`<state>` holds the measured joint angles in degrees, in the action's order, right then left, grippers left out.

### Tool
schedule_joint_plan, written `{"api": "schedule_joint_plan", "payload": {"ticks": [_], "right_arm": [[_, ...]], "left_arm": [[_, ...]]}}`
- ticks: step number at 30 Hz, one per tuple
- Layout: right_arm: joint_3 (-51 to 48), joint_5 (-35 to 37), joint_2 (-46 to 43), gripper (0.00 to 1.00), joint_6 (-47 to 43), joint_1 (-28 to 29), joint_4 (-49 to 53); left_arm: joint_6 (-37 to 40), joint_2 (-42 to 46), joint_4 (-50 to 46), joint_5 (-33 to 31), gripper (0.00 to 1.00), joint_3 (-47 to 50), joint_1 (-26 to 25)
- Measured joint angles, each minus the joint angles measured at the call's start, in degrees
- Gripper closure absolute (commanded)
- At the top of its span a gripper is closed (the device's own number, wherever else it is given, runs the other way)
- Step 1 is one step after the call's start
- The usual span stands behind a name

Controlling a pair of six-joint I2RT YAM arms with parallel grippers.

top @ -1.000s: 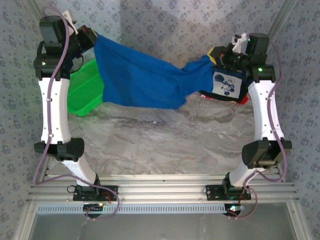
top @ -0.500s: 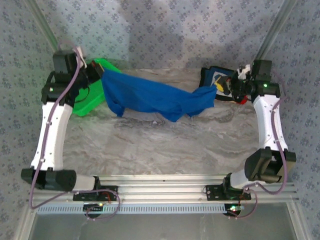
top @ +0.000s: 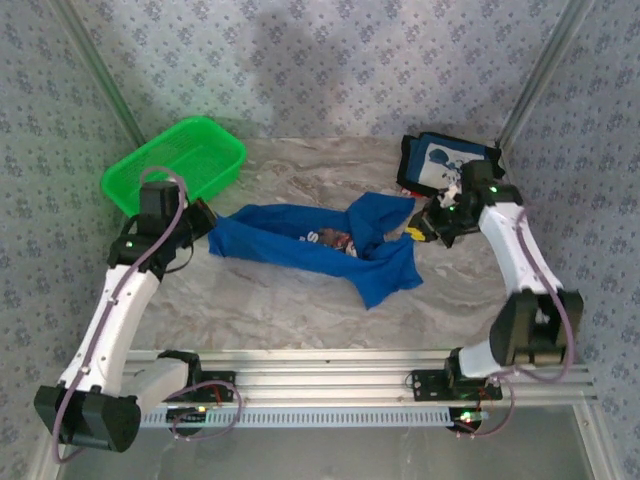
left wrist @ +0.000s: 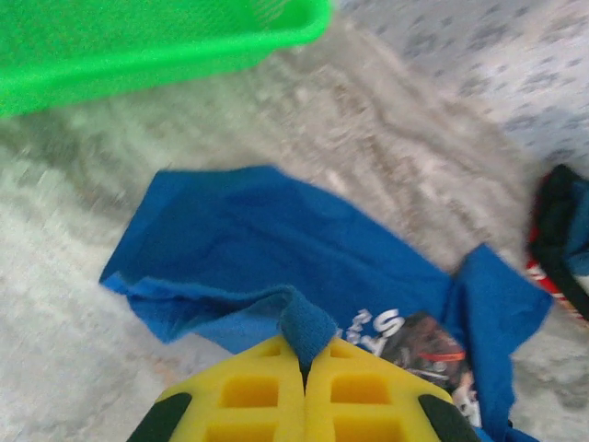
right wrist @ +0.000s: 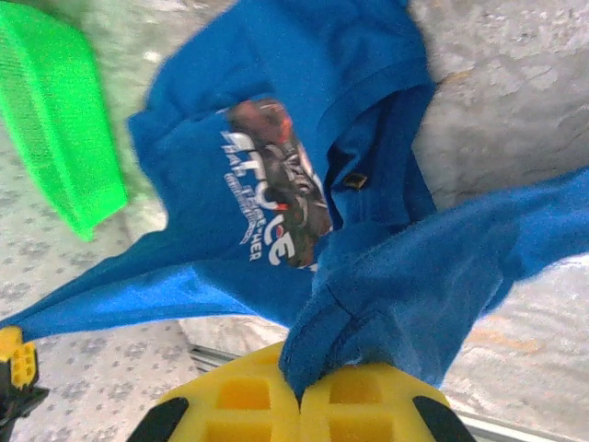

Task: Fold and stack the t-shirts

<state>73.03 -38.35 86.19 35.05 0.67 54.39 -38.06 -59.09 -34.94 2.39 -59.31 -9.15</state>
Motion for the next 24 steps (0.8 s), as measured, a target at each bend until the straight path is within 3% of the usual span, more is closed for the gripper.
{"api": "schedule_joint_plan", "payload": {"ticks": [3, 6, 9, 13, 20, 24], "right_arm": [[4.55, 0.72, 11.72, 0.85, -2.14, 1.97, -1.33], [11.02, -0.26, 22.91, 0.6, -3.76, 3.45, -3.65], [13.81, -0.02, 26.51, 0.41, -5.57, 4.5, -4.46], [12.31, 2.6, 20.44, 0.38, -9.25, 3.91, -1.46], [-6.19, 5.86, -4.94, 0.38, -12.48, -6.8, 4.96], [-15.41, 6.03, -6.51, 0.44, -12.66, -7.54, 5.7]], "left_arm": [[-1.6, -1.66, 0.09, -1.81, 1.0, 3.32, -0.02], [-2.8, -2.97, 0.0, -3.78, 1.0, 6.16, -0.02], [-3.61, -3.82, -0.5, -5.18, 1.0, 7.08, -0.02], [-4.09, -3.96, -0.31, -5.95, 1.0, 7.65, -0.02], [-5.09, -3.91, 0.5, -5.88, 1.0, 10.93, -0.04], [-5.11, -3.78, 0.76, -5.84, 1.0, 11.17, -0.59]]}}
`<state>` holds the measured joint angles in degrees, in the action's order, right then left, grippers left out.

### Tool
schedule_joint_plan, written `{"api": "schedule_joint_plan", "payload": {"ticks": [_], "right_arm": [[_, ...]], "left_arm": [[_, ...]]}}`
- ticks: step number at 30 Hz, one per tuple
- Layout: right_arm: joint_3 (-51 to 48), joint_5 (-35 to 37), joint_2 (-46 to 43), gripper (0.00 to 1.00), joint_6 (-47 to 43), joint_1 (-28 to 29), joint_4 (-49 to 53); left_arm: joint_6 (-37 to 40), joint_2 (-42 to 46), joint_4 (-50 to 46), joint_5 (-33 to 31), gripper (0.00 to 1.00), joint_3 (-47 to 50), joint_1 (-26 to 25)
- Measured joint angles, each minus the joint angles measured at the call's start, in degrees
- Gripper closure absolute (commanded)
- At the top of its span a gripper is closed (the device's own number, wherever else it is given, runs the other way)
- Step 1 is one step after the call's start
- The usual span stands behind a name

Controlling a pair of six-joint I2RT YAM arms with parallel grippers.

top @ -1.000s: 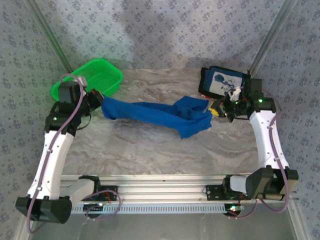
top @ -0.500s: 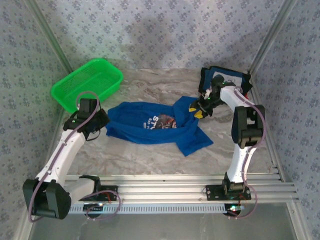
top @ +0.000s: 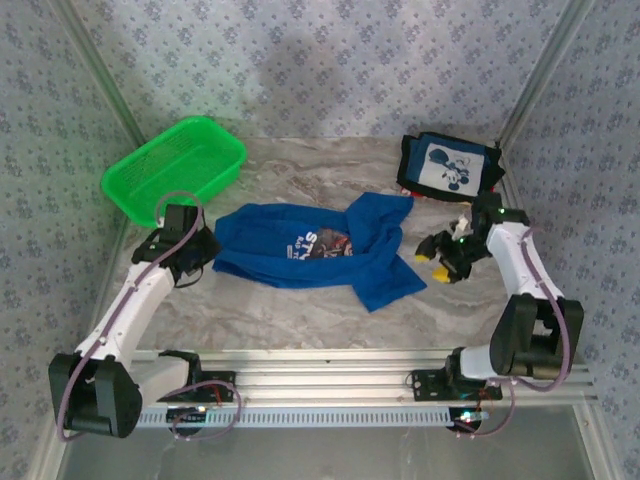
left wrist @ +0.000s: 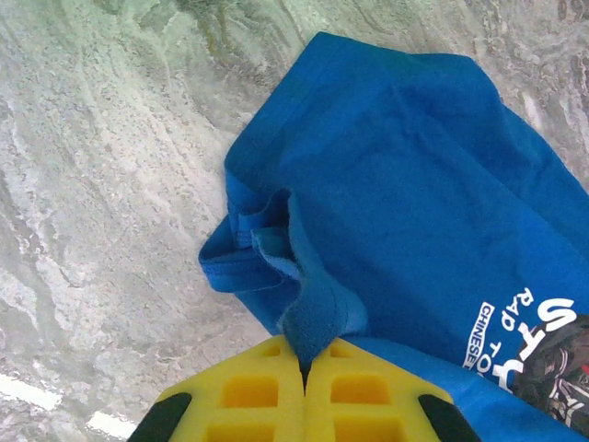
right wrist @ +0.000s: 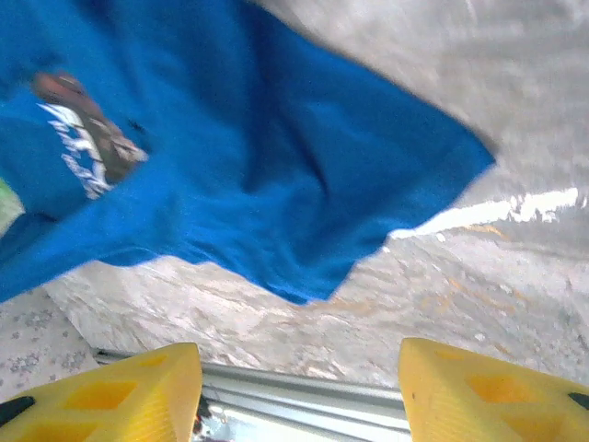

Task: Fold and stack the t-shirts

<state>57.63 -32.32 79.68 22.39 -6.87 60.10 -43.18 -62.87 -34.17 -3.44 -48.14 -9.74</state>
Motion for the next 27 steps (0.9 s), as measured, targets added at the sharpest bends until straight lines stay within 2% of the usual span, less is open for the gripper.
{"api": "schedule_joint_plan", "payload": {"ticks": [8, 23, 27], "right_arm": [[-7.5, 1.31, 5.18, 0.56, 0.72, -0.02, -5.55], [-7.98, 6.12, 14.36, 0.64, 2.64, -0.02, -15.74], [-7.43, 6.71, 15.45, 0.72, 3.32, 0.04, -15.58]], "left_arm": [[0.02, 1.27, 0.2, 0.2, 1.0, 0.04, -0.13], [0.0, 4.46, 0.35, 0.17, 1.0, 2.58, -0.13], [0.0, 4.7, 0.35, 0.17, 1.0, 2.58, -0.15]]}}
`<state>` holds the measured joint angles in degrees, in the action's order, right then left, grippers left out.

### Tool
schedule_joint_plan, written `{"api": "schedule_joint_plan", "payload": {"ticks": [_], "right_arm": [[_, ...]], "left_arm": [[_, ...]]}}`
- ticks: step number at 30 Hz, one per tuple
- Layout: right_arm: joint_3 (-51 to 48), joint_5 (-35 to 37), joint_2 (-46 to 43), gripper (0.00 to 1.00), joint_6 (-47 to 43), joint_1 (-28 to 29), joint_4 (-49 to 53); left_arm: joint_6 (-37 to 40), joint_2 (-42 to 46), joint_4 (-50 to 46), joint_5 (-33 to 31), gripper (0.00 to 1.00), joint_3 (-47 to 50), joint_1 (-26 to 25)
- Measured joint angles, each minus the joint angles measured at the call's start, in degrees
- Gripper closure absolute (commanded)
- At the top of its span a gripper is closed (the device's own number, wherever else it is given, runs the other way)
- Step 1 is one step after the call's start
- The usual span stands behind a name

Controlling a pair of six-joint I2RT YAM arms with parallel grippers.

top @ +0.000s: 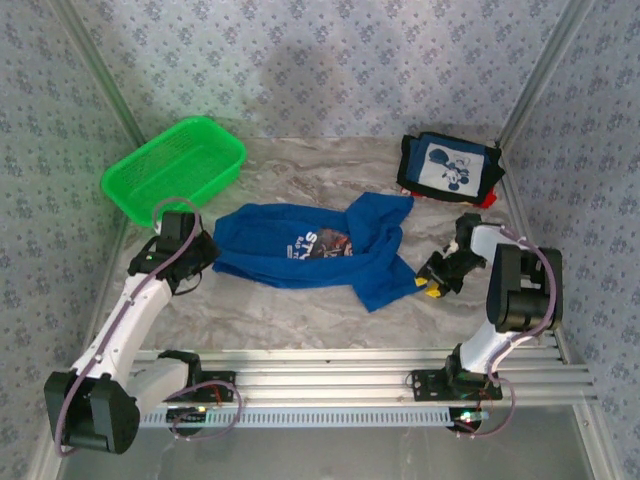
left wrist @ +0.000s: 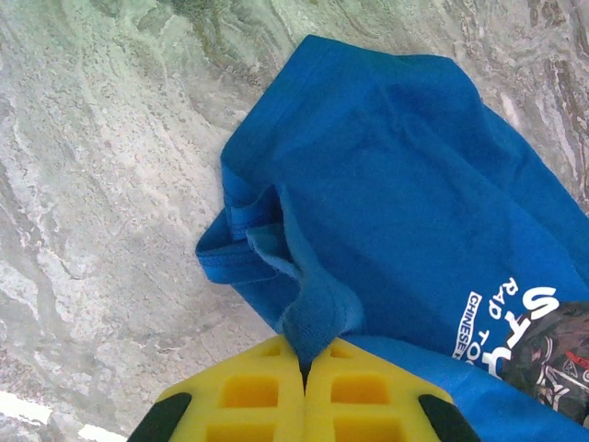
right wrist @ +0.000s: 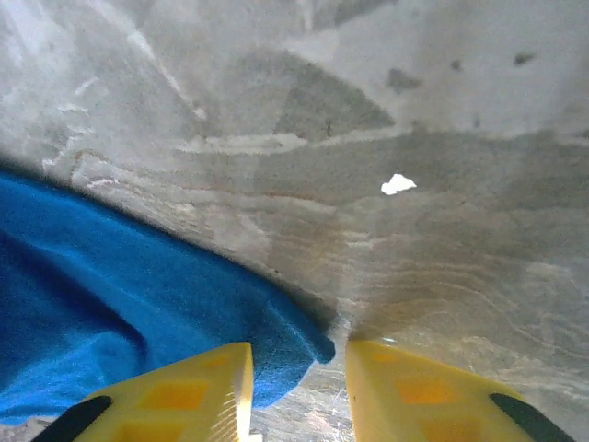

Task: Fold and stack the t-shirts

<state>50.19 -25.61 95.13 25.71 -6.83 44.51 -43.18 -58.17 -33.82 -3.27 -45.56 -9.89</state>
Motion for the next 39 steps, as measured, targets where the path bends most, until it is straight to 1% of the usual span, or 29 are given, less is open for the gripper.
{"api": "schedule_joint_plan", "payload": {"ticks": [6, 10, 12, 16, 22, 30, 35, 39], "right_arm": [[1.16, 2.1, 1.64, 0.84, 1.68, 0.15, 1.42], [3.21, 2.69, 3.56, 0.85, 2.58, 0.22, 3.43], [4.5, 2.75, 4.63, 0.84, 2.97, 0.39, 4.55], [6.86, 2.75, 6.21, 0.76, 3.19, 0.98, 6.12], [8.17, 2.51, 6.64, 0.71, 2.95, 1.29, 3.48], [9.75, 2.54, 8.0, 0.63, 2.73, 2.03, 4.5], [11.32, 4.87, 9.05, 0.62, 2.29, 4.0, 6.12], [13.03, 6.97, 10.51, 0.63, 2.05, 5.2, 7.85]], "left_arm": [[0.0, 0.0, 0.02, 0.0, 1.0, 0.0, 0.02], [0.04, -0.07, 0.02, 0.17, 1.0, 0.0, 0.02], [0.04, -0.2, 0.04, 0.33, 1.0, 0.0, 0.02], [0.24, -0.5, 0.04, 0.66, 1.0, 0.0, 0.02], [0.24, -0.48, 0.33, 0.92, 1.0, 0.0, 0.02], [0.24, -0.48, 0.96, 1.07, 1.0, 0.0, 0.02], [0.22, -0.46, 1.14, 1.14, 1.0, 0.26, 0.02], [0.22, -0.24, 1.09, 1.33, 1.0, 1.31, 0.02]]}}
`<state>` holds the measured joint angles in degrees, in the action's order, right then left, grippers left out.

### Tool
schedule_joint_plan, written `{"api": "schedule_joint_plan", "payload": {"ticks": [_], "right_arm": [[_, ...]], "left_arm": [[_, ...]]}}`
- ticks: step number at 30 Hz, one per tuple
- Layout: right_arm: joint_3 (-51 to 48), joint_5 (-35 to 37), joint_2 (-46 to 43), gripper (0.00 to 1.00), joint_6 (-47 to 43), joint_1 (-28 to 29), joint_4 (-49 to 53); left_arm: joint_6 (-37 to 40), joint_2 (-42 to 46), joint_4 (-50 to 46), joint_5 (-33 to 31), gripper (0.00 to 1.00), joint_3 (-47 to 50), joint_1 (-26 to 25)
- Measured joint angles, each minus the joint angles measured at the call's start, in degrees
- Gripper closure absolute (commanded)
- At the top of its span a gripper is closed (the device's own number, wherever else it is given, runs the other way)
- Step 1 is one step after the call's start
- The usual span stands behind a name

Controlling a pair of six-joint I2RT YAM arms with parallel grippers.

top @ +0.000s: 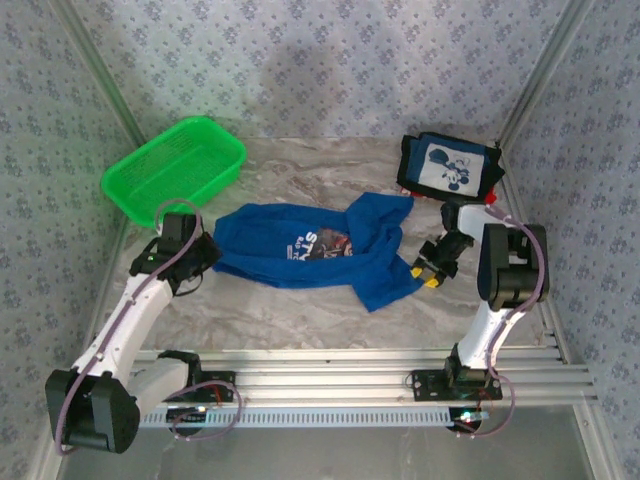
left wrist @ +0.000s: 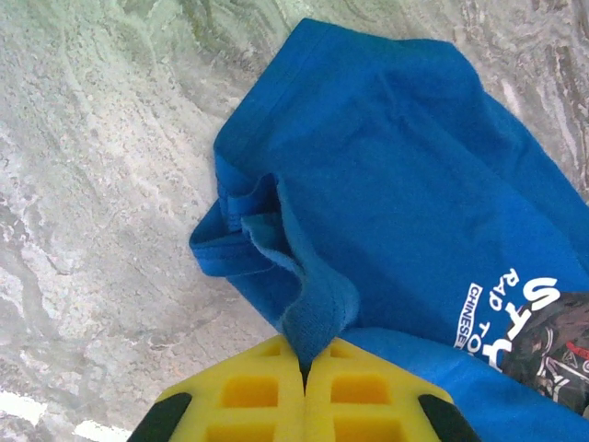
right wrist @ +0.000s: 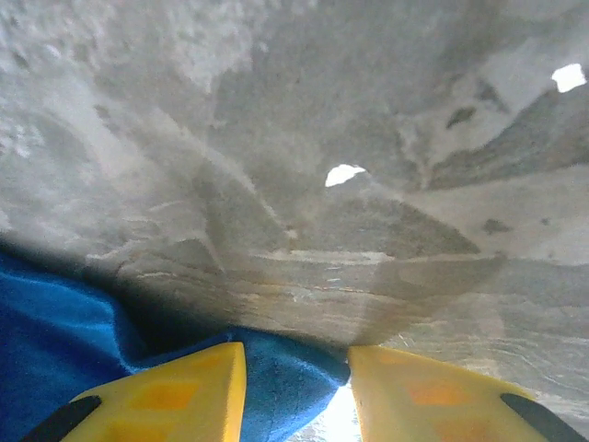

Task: Fold and stack the t-shirts

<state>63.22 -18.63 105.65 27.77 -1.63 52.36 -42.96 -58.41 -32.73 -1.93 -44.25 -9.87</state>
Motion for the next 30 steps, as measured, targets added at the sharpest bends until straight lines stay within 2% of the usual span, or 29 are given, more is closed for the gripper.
{"api": "schedule_joint_plan", "payload": {"ticks": [14, 18, 24, 27, 30], "right_arm": [[5.68, 10.03, 3.82, 0.67, 0.94, 6.51, 5.95], [5.95, 12.61, 3.8, 0.71, 2.47, 8.33, 6.16], [6.03, 16.55, 3.8, 0.87, 4.79, 10.16, 6.82], [6.01, 17.62, 3.78, 1.0, 5.79, 10.23, 7.26], [5.51, 17.59, 3.19, 1.0, 6.4, 10.25, 6.73]], "left_arm": [[-0.76, 6.01, -0.42, 1.4, 1.0, 0.83, 0.0], [-1.6, 8.83, -0.9, 1.9, 1.0, 1.92, 0.0], [-1.7, 11.67, -2.34, 2.14, 1.0, 2.19, 0.0], [-1.66, 12.13, -2.75, 2.36, 1.0, 2.19, 0.0], [-1.44, 12.13, -3.13, 2.56, 1.0, 2.19, 0.0]]}}
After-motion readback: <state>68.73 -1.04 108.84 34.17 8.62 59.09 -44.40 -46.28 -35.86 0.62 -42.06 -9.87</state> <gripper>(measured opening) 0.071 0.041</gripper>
